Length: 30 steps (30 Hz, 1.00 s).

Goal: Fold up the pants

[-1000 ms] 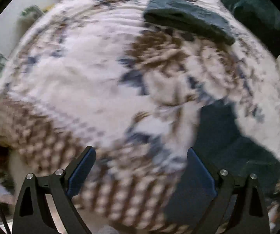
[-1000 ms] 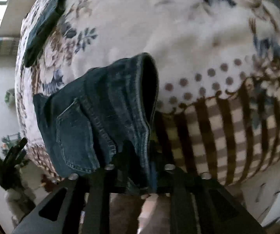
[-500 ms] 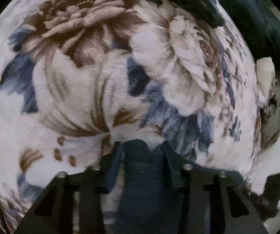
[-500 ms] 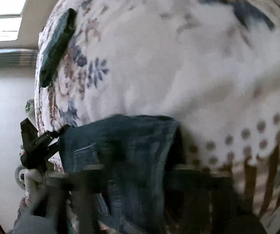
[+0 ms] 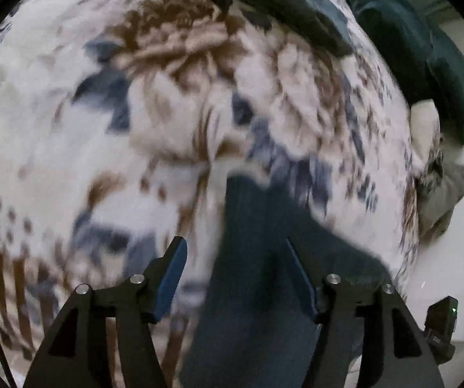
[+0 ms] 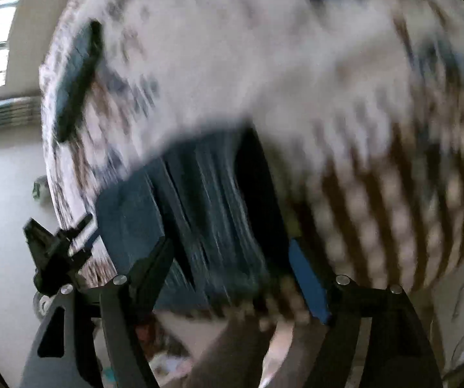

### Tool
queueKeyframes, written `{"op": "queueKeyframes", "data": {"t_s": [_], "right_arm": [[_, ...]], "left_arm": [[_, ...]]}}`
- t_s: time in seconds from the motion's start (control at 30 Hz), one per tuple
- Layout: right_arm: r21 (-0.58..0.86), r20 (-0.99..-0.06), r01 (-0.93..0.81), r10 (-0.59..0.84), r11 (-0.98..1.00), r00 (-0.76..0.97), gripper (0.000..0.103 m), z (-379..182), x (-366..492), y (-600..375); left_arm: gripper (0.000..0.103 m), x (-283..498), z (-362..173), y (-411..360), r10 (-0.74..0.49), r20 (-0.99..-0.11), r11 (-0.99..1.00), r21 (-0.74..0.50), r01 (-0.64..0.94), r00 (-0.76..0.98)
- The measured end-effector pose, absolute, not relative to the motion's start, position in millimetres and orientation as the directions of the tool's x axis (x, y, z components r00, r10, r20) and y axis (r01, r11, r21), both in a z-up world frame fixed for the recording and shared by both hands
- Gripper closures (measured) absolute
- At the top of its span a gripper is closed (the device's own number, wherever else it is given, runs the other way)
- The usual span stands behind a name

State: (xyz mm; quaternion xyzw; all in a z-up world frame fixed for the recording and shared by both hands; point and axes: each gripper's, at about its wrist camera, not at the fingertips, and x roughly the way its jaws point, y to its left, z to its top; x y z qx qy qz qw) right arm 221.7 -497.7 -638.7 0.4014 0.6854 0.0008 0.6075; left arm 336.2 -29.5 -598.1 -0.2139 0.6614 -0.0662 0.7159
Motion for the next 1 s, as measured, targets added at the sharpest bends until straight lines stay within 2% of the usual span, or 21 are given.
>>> {"op": "queueKeyframes", "data": {"t_s": [0.03, 0.1, 0.17, 0.2, 0.23, 0.27, 0.33, 0.4, 0.43, 0.5, 0.53, 0.63, 0.73, 0.83, 0.97, 1.0], "right_arm": [[0.486, -0.82, 0.557, 0.572, 0.673, 0.024, 0.029, -651, 213, -487], [0.518, -0.795, 0.581, 0.603, 0.628, 0.058, 0.084, -664, 201, -472], [0.47, -0.843, 0.583, 0.532, 0.663, 0.075, 0.087, -658, 199, -466], [0.441, -0.869, 0.573, 0.488, 0.691, 0.081, 0.087, -653, 199, -465], [0.383, -0.904, 0.571, 0.423, 0.726, 0.069, 0.087, -650, 199, -466], [0.345, -0.918, 0.579, 0.394, 0.739, 0.044, 0.087, -654, 199, -467], [0.362, -0.895, 0.604, 0.445, 0.711, 0.012, 0.083, -671, 201, -468], [0.416, -0.866, 0.605, 0.499, 0.678, 0.036, 0.071, -676, 203, -472], [0.45, -0.849, 0.601, 0.526, 0.66, 0.057, 0.062, -676, 201, -474], [0.57, -0.775, 0.593, 0.613, 0.569, 0.157, 0.025, -671, 188, -484], [0.581, -0.769, 0.593, 0.616, 0.558, 0.174, 0.019, -672, 185, -487], [0.587, -0.756, 0.596, 0.635, 0.548, 0.159, 0.017, -691, 176, -484], [0.689, -0.641, 0.595, 0.732, 0.415, 0.231, 0.015, -721, 177, -472], [0.709, -0.635, 0.576, 0.723, 0.407, 0.271, 0.009, -730, 183, -460], [0.809, -0.519, 0.52, 0.747, 0.274, 0.416, 0.009, -725, 180, -457], [0.835, -0.493, 0.482, 0.752, 0.267, 0.437, 0.012, -720, 179, -456]], "left_arm": [[0.043, 325, -603, -34, -0.373, -0.922, 0.904, -0.386, -0.183, 0.102], [0.042, 314, -611, -37, -0.367, -0.925, 0.907, -0.379, -0.182, 0.094], [0.033, 307, -620, -31, -0.373, -0.924, 0.902, -0.383, -0.201, 0.087], [0.021, 306, -624, -30, -0.378, -0.922, 0.899, -0.387, -0.203, 0.081], [0.016, 308, -627, -32, -0.377, -0.924, 0.903, -0.383, -0.194, 0.066], [0.016, 310, -630, -35, -0.372, -0.927, 0.909, -0.376, -0.18, 0.054], [0.016, 312, -628, -35, -0.349, -0.936, 0.92, -0.352, -0.171, 0.049], [0.016, 315, -624, -33, -0.37, -0.928, 0.912, -0.371, -0.177, 0.041], [0.018, 315, -618, -29, -0.409, -0.91, 0.891, -0.413, -0.19, 0.061], [0.017, 311, -610, -21, -0.479, -0.87, 0.847, -0.493, -0.197, 0.119], [0.013, 307, -608, -16, -0.539, -0.827, 0.802, -0.562, -0.203, 0.161], [0.01, 301, -629, -16, -0.636, -0.758, 0.717, -0.65, -0.252, 0.144], [0.01, 301, -657, -22, -0.645, -0.761, 0.714, -0.632, -0.301, 0.068], [0.01, 308, -662, -31, -0.616, -0.787, 0.753, -0.604, -0.26, 0.045], [0.009, 314, -662, -44, -0.587, -0.81, 0.79, -0.575, -0.213, 0.007], [0.009, 316, -663, -46, -0.584, -0.812, 0.794, -0.572, -0.208, 0.004]]}}
